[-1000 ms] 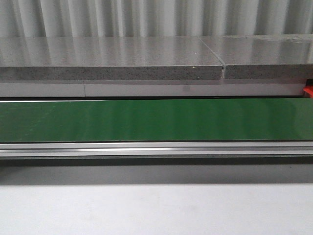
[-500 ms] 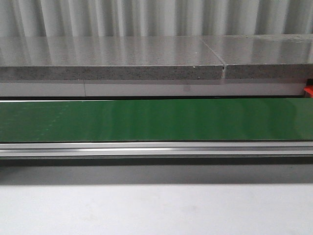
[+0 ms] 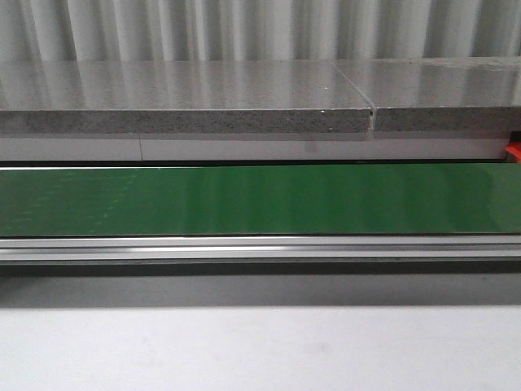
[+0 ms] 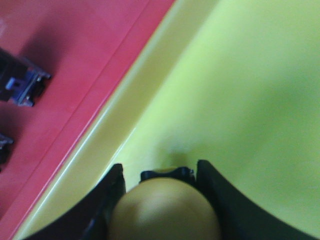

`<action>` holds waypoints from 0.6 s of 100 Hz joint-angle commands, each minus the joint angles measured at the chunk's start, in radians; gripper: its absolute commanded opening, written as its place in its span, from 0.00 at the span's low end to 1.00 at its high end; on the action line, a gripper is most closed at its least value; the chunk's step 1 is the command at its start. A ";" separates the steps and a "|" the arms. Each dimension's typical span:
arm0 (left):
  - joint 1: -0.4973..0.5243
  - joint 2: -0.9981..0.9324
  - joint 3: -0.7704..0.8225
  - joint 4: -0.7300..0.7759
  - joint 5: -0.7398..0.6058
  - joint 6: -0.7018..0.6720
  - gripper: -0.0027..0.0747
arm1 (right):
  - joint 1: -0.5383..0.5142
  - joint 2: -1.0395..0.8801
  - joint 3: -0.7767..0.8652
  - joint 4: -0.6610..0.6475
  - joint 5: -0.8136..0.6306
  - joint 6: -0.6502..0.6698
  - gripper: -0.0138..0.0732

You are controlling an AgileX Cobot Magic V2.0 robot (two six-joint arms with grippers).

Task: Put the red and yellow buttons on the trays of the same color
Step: 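Carry the yellow button to the yellow tray and release it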

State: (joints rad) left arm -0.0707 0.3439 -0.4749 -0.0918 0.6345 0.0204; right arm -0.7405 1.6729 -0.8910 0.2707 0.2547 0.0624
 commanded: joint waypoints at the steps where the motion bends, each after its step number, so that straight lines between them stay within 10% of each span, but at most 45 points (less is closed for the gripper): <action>1: -0.006 0.008 -0.026 -0.015 -0.068 -0.004 0.01 | 0.015 -0.029 -0.023 -0.002 -0.046 -0.010 0.27; 17: -0.006 0.008 -0.026 -0.015 -0.068 -0.004 0.01 | 0.016 -0.029 -0.023 -0.016 -0.041 -0.019 0.29; 45: -0.006 0.008 -0.026 -0.015 -0.068 -0.004 0.01 | 0.016 -0.029 -0.023 -0.017 -0.040 -0.041 0.75; 60: -0.006 0.008 -0.026 -0.015 -0.068 -0.004 0.01 | 0.018 -0.045 -0.023 -0.015 -0.048 -0.040 0.83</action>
State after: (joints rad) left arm -0.0707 0.3439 -0.4749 -0.0933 0.6345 0.0204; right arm -0.7222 1.6834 -0.8910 0.2612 0.2547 0.0372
